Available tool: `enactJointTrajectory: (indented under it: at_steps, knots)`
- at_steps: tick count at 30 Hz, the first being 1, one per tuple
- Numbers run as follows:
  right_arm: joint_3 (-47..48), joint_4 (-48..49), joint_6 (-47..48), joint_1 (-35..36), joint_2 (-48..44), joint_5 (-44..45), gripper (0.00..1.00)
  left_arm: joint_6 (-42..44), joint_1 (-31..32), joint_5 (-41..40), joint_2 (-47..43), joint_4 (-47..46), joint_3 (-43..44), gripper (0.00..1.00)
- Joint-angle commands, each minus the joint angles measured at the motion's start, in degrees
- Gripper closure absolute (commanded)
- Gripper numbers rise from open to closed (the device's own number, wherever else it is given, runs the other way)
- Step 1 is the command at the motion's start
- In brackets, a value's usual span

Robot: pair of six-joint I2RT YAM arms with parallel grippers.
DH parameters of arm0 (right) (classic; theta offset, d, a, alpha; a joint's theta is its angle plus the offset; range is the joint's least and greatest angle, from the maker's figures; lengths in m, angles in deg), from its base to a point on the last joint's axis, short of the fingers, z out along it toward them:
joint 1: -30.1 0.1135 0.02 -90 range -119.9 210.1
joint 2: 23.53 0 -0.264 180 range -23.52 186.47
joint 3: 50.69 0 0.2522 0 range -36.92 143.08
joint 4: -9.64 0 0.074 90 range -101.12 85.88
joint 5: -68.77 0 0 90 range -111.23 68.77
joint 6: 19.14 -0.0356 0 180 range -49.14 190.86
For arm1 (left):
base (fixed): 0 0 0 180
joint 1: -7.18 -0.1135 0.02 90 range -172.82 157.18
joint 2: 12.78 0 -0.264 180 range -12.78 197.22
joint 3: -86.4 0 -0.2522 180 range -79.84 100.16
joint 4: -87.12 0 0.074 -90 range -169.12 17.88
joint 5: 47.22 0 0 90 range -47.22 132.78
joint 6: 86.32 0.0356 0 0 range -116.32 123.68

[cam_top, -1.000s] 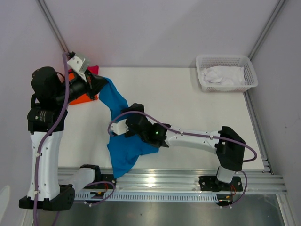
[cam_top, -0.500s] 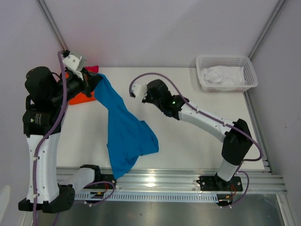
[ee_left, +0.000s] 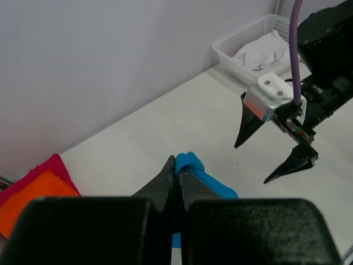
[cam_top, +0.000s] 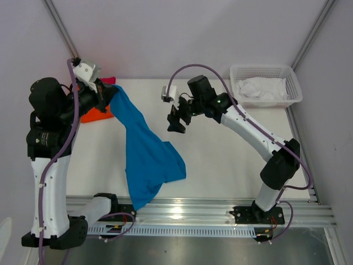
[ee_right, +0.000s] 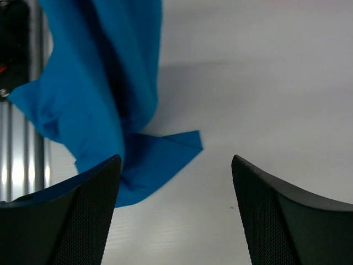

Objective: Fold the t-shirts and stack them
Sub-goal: Flatten the tshirt out

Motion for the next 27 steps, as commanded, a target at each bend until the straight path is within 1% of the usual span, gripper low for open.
enactJointTrajectory:
  at_steps: [1,3,4,7,13,16,19,20,23,25,27]
  knots:
    - [-2.7,-2.0,-2.7,1.0,1.0,-10.5,0.18,1.2,-0.4,-1.7,-0.9,-1.4,1.7,1.0]
    - [-4.0,-1.2,-1.0,3.8,0.8,-8.0,0.18,1.2,-0.4,-1.8,-1.1,-1.4,1.4,1.0]
    - [-5.4,-0.6,-0.4,4.8,0.6,-5.0,0.18,1.1,-0.4,-1.8,-1.1,-1.5,1.3,1.0]
    - [-6.1,1.1,0.4,8.8,0.4,-2.3,0.18,1.0,-0.4,-1.7,-1.3,-2.0,0.6,1.0]
    - [-5.0,0.4,0.2,11.3,2.6,-3.6,0.18,1.3,-0.4,-1.8,-1.5,-2.1,-0.2,1.0]
    - [-4.7,0.4,0.3,12.9,3.6,-2.9,0.2,1.3,-0.4,-1.8,-1.8,-2.5,-0.7,1.0]
    - [-4.3,0.3,0.2,13.7,4.6,-2.3,0.31,1.3,-0.4,-1.9,-2.0,-2.5,-1.1,1.0]
    - [-4.2,0.1,0.2,13.7,4.9,-2.4,0.5,1.4,-0.4,-2.1,-2.1,-2.5,-1.0,1.0]
    - [-4.0,0.0,-0.1,13.7,5.3,-1.6,1.0,1.6,-0.4,-2.3,-2.5,-2.5,-1.2,1.0]
    - [-3.3,-0.4,0.2,13.2,5.1,-0.3,1.0,1.8,-0.5,-2.3,-2.7,-2.2,-1.3,1.0]
    - [-2.3,-1.4,0.2,10.9,4.2,0.3,1.0,1.9,-0.5,-2.2,-2.9,-2.3,-1.7,1.0]
